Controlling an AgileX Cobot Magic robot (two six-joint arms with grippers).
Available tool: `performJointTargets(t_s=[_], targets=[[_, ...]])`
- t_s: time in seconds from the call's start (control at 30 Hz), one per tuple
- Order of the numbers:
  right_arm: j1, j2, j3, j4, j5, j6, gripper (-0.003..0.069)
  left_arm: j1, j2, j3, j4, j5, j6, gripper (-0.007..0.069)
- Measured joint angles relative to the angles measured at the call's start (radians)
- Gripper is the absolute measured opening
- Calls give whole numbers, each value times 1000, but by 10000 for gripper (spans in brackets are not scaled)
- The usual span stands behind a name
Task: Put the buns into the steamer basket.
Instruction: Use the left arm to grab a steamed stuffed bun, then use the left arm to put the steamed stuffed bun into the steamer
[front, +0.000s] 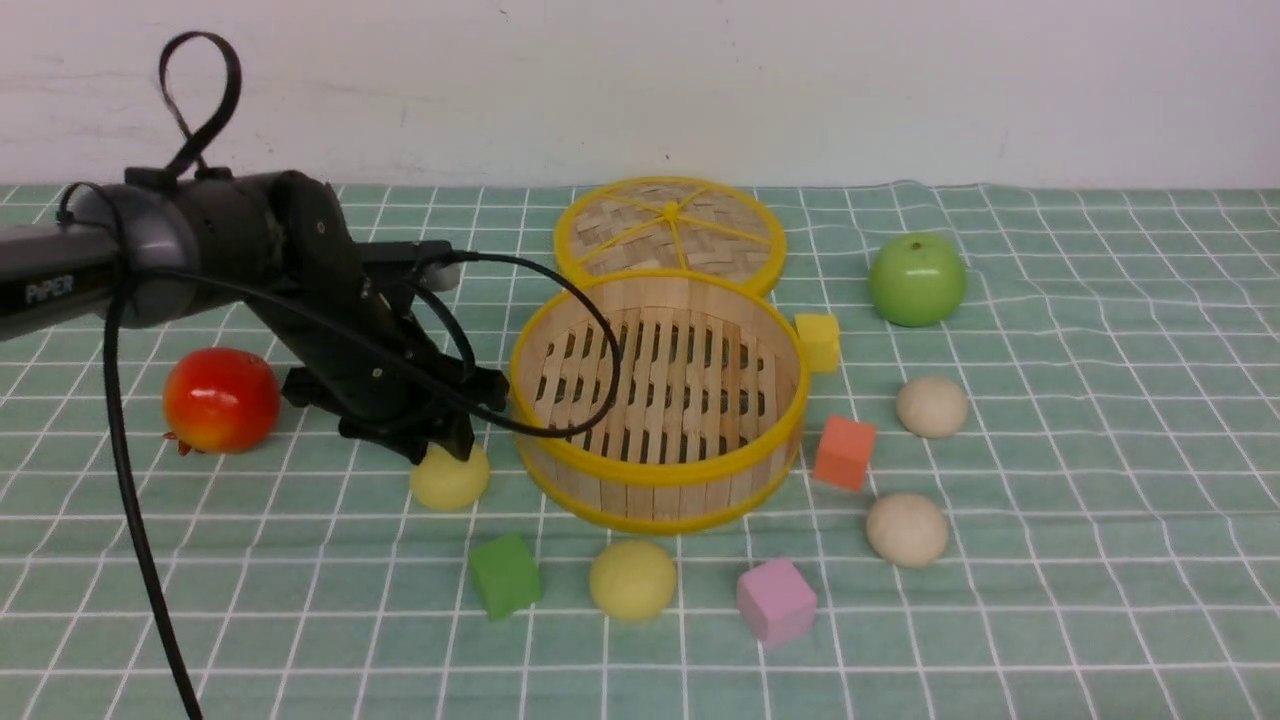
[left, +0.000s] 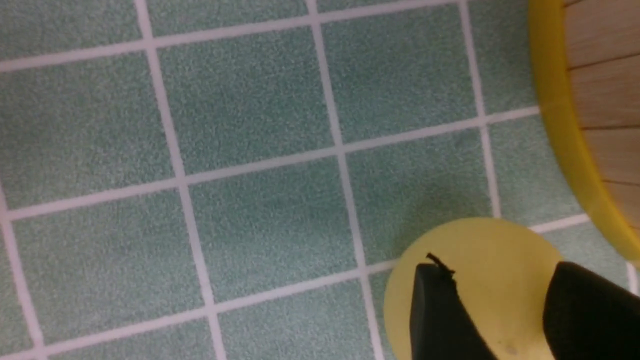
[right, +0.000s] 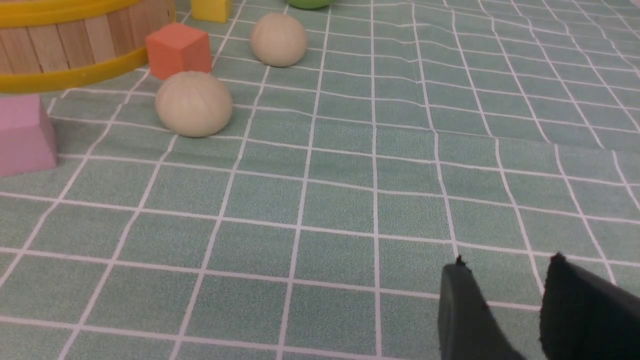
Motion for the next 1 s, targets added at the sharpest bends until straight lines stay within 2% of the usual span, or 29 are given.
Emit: performJointTargets(t_s=[0.17, 0.27, 0.3, 0.43, 0.7, 1.0], targets=[[0, 0, 0, 0, 0, 0, 240, 0, 16, -2, 0, -12, 0, 255], [0, 0, 0, 0, 0, 0, 240, 0, 20, -5, -3, -4, 0, 194], [0, 0, 0, 0, 0, 0, 240, 0, 19, -6, -12, 12, 0, 134], [0, 0, 0, 0, 0, 0, 240, 0, -14, -6, -33, 74, 1, -5], [0, 0, 0, 0, 0, 0, 240, -63, -152, -95, -74, 118, 29, -13], [0, 0, 0, 0, 0, 0, 240, -162, -22, -186, -74, -64, 47, -6]])
